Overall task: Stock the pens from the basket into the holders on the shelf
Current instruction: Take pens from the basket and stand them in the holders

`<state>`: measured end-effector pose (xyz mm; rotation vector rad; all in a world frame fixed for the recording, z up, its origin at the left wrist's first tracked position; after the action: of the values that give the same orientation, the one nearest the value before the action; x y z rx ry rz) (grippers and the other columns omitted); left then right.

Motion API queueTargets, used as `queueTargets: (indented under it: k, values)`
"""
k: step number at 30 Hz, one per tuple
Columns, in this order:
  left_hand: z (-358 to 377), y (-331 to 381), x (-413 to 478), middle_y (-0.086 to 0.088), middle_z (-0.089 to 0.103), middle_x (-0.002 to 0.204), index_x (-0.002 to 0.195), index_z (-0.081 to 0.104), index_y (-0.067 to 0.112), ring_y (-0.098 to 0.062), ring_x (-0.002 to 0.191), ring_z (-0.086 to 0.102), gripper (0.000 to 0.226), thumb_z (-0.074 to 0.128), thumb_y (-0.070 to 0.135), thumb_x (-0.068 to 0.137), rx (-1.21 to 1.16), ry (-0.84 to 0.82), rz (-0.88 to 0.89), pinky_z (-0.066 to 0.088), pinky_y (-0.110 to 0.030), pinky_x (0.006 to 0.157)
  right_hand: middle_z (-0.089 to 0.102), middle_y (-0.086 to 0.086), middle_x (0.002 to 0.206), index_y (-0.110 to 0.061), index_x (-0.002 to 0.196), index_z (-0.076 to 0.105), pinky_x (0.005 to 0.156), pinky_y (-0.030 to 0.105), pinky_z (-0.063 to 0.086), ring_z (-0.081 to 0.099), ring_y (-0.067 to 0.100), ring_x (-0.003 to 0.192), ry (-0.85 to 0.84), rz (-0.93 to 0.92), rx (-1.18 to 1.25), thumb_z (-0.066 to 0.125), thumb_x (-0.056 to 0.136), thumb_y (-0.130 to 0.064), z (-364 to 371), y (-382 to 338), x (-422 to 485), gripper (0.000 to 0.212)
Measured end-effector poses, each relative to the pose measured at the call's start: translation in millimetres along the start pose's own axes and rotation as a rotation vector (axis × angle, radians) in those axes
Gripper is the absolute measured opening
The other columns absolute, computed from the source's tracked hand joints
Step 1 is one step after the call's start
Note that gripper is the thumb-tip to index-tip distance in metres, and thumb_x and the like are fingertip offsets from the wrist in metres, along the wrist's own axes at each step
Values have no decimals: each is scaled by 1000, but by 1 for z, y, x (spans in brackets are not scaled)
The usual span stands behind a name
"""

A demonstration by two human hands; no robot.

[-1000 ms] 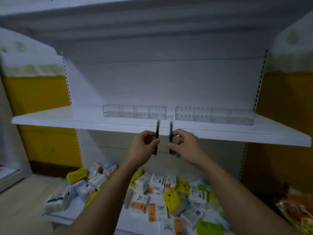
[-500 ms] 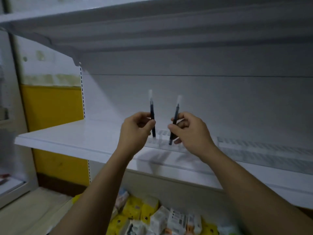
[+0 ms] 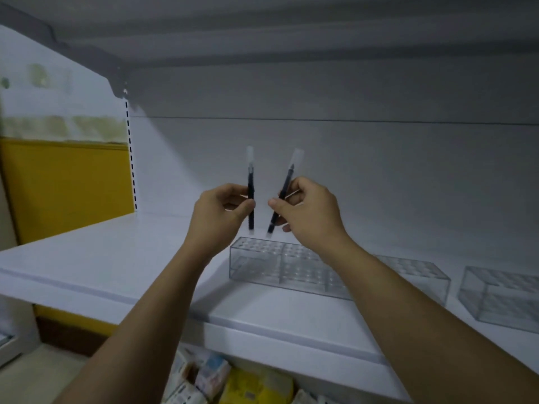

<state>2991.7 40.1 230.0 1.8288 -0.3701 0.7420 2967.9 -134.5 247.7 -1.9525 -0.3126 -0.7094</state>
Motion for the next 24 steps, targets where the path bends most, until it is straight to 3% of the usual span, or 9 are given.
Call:
queueTargets:
  k: [4,7,12,16,21,24]
  values:
    - [-1,-20,4,6,74,84,104,70,18,-6,79,70,17,69,19,87,-30,-51,-60,56,-25,80,70,1,82,-16,88,59,72,40,60,70,18,72,-14,31,-42,72,86,-23,24,0,9,14]
    - [2,-22,8,5,74,81,101,70,18,-8,76,71,14,69,18,87,-86,-110,-63,58,-31,79,70,2,83,-21,85,56,65,31,59,70,16,69,-37,53,-76,71,86,-24,35,2,13,16]
    - [15,-27,5,4,73,77,94,71,25,-9,74,70,11,70,18,85,-58,-188,-47,56,-27,75,68,0,77,-25,82,54,63,29,58,70,17,70,-48,63,-114,71,87,-23,36,10,14,18]
    - [20,-34,3,11,71,72,88,70,28,0,74,66,11,71,18,84,47,-247,-17,44,-9,64,66,-5,69,-24,81,56,51,19,51,68,11,61,-60,81,-120,72,86,-24,33,18,12,17]
    - [16,-46,-1,5,72,72,87,70,23,-4,69,66,6,73,24,83,3,-254,-74,44,-20,66,56,-12,66,-28,75,55,53,21,37,55,6,60,-190,48,-337,74,83,-31,50,21,6,21]
    - [12,-51,-3,4,72,71,85,69,22,-5,64,64,4,72,21,84,-23,-220,-94,44,-23,67,56,-13,66,-29,74,55,52,19,35,52,3,58,-216,51,-341,75,83,-32,53,22,3,22]
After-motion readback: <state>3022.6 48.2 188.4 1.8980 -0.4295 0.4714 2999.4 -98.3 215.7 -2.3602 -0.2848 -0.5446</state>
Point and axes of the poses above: each hand's wrist, its own x-axis towards the middle knuckle, its own z-axis out of the palm, y = z × x, the point moved 9 cm from there along x, towards the middle knuckle
